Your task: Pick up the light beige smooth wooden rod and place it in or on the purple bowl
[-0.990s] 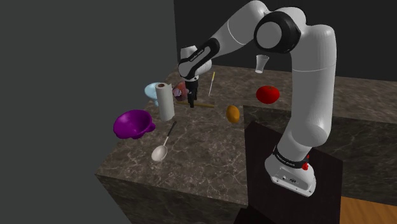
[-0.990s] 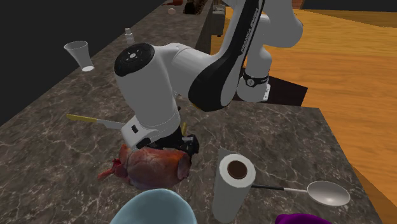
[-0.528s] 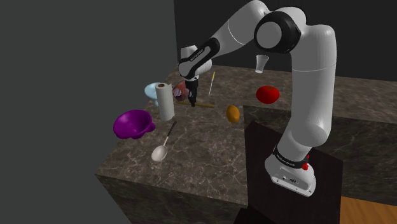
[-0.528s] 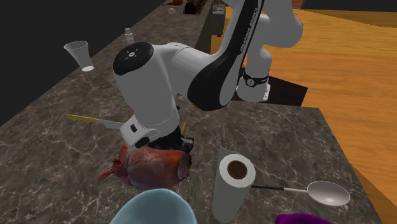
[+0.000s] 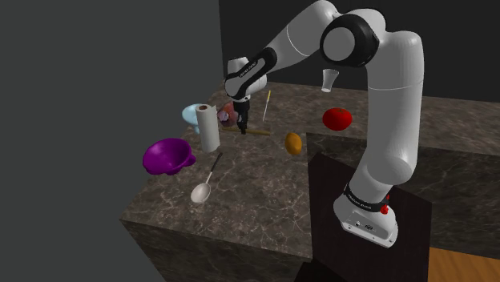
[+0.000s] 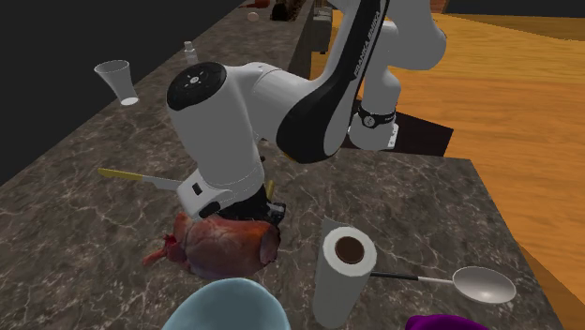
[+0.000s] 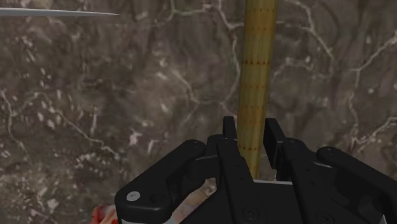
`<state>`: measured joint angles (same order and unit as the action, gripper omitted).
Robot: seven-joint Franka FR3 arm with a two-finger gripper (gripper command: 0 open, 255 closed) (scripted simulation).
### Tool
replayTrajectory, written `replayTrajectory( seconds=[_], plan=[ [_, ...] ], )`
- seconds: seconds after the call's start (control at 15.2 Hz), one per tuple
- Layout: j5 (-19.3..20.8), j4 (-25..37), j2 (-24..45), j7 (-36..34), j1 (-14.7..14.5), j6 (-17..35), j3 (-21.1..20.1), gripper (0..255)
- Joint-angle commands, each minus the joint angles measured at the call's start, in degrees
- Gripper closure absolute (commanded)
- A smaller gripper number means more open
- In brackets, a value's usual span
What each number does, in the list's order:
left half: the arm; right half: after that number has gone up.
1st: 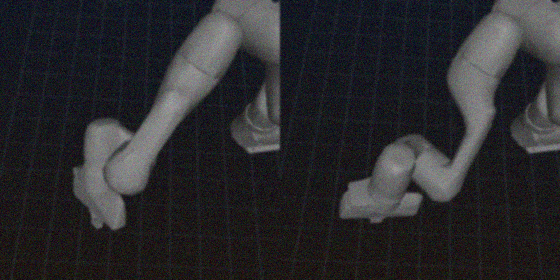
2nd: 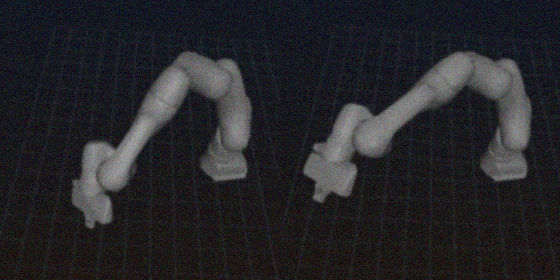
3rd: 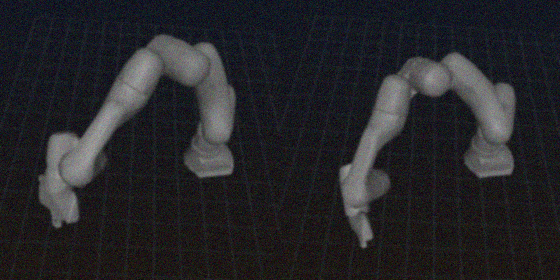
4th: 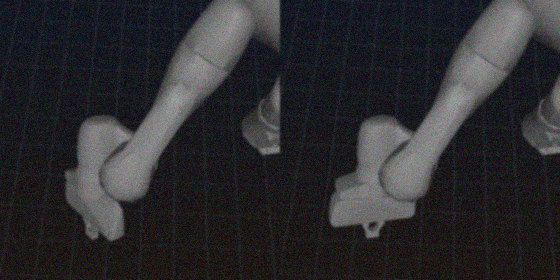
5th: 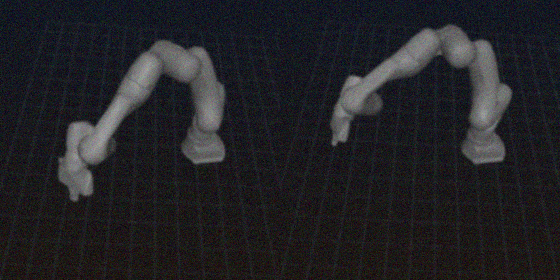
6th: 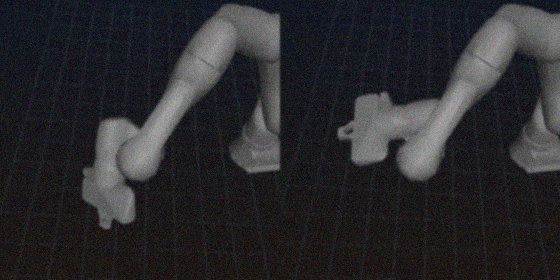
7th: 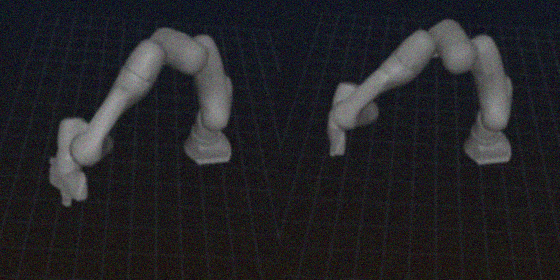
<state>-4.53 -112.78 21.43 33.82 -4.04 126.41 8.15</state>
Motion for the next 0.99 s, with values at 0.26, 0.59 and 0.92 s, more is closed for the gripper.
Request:
replayTrajectory(
  seconds=[0.26, 0.59, 0.92],
  plan=[
    [0.4, 0.7, -2.2, -0.3, -0.2, -3.2, 0.1, 255],
    [0.9, 1.8, -4.4, -0.7, -0.3, -6.5, 0.3, 255],
    [1.3, 3.3, -6.3, -0.9, -0.4, -9.8, 0.4, 255]
  ],
)
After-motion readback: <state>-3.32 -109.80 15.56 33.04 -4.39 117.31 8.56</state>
